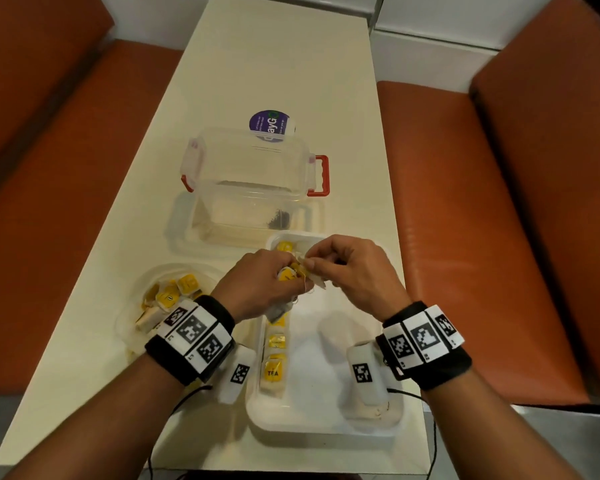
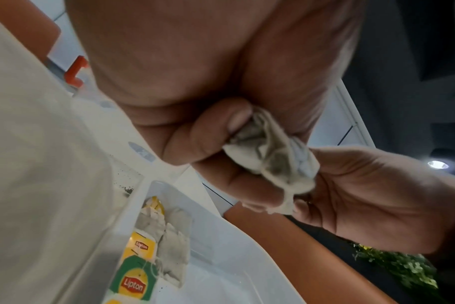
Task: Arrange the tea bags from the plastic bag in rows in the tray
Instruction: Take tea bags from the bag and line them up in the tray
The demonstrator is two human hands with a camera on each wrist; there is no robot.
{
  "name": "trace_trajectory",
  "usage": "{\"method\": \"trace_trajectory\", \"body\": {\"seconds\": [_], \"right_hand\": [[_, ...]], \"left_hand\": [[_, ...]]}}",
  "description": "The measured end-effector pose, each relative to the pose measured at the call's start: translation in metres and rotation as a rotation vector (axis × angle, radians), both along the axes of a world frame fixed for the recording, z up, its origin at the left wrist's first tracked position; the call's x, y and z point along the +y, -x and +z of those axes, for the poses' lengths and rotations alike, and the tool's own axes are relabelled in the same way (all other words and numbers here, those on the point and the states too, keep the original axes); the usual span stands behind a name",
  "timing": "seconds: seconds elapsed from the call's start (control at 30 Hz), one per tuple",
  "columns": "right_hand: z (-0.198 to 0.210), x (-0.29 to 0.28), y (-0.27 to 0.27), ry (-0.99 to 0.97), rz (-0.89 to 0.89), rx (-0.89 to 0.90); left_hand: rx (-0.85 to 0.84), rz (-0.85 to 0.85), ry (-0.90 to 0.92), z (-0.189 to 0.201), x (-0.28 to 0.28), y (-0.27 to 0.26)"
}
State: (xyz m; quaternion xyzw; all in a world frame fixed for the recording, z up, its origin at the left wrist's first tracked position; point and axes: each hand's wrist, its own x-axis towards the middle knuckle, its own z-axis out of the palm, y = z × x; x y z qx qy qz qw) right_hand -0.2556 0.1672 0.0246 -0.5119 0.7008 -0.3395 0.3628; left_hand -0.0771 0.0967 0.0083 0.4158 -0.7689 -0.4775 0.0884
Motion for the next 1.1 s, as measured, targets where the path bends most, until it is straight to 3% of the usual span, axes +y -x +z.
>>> {"method": "trace_trajectory", "body": {"seconds": [0.17, 0.3, 0.53, 0.6, 0.73, 1.1], "right_hand": [[-0.007, -0.003, -0.003, -0.042, 0.075, -0.018], [-0.012, -0.008, 0.002, -0.088, 0.095, -0.062], [-0.023, -0.026, 0.018, -0.098, -0.088, -0.211], [-0.034, -0.031, 0.021, -0.165, -0.061, -0.151], [-0.055, -0.04, 0.018, -0.374, 0.175, -0.026], [-0.088, -0.048, 0.017, -0.25, 0.031, 0.211]], "left_hand": [[-0.092, -0.036, 0.038, -0.002, -0.002, 0.006], [-0.033, -0.047, -0.055, -0.004, -0.003, 0.006], [0.048, 0.13, -0.168, -0.013, -0.008, -0.016], [0.114, 0.196, -0.237, -0.013, -0.009, -0.023], [0.233, 0.256, -0.318, -0.009, -0.007, -0.034], [0.33, 0.29, -0.401, -0.011, 0.0, -0.049]]}}
